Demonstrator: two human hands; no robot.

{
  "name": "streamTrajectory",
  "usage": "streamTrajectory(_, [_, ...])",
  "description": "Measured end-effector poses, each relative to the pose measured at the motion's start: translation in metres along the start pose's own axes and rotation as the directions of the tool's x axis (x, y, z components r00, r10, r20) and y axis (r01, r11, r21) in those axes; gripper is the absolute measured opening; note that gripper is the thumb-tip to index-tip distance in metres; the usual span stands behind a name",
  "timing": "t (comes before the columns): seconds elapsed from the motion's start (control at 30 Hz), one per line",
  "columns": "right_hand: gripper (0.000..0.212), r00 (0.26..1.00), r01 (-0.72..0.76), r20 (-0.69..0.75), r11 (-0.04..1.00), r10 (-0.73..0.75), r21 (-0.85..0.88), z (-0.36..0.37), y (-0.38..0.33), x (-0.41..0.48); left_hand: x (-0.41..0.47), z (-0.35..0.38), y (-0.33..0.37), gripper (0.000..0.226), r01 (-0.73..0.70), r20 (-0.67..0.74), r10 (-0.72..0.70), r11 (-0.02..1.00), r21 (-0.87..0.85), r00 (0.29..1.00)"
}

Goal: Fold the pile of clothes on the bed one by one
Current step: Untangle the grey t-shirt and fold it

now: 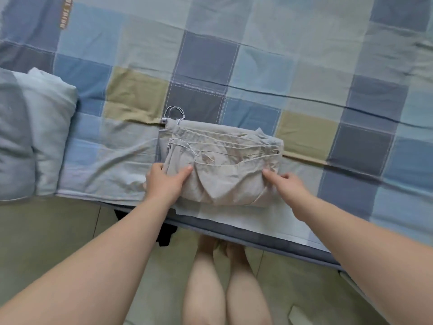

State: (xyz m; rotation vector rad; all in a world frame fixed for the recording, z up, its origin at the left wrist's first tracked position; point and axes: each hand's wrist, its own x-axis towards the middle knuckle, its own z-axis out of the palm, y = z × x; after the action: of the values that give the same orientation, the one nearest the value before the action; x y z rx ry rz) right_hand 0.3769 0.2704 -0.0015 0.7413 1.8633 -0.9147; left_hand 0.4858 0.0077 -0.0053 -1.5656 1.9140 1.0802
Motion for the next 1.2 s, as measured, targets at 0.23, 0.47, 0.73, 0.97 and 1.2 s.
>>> streamTrajectory(0.23, [0.100,0.996,0.079,0.034,0.996,-0.081,0.046,0.002,-0.012,0.023,0.032,0.008,0.022,0.121,-0.184,0.016,0.185,0.980,-0.073,0.983])
streamTrajectory(0.47, [0.078,0.978,0.068,0.186,0.983,-0.099,0.171,0.013,-0.010,0.041,0.054,0.015,0.031,0.126,-0.055,0.020,0.054,0.997,0.056,0.998])
streamTrajectory(0.73, [0.044,0.963,0.077,0.245,0.985,-0.114,0.157,0.004,-0.026,0.018,0.045,-0.009,0.017,0.052,-0.013,0.206,0.052,0.982,-0.188,0.977])
streamTrajectory(0.97, [0.055,0.921,0.251,0.311,0.968,-0.235,-0.011,0.028,-0.109,-0.037,0.009,-0.069,-0.016,0.064,0.164,0.224,-0.040,0.803,-0.572,0.974])
streamTrajectory(1.2, [0.030,0.796,0.584,0.389,0.757,-0.463,-0.293,0.151,-0.208,-0.067,0.022,-0.131,-0.075,0.085,0.199,0.123,-0.186,0.479,-0.855,0.975])
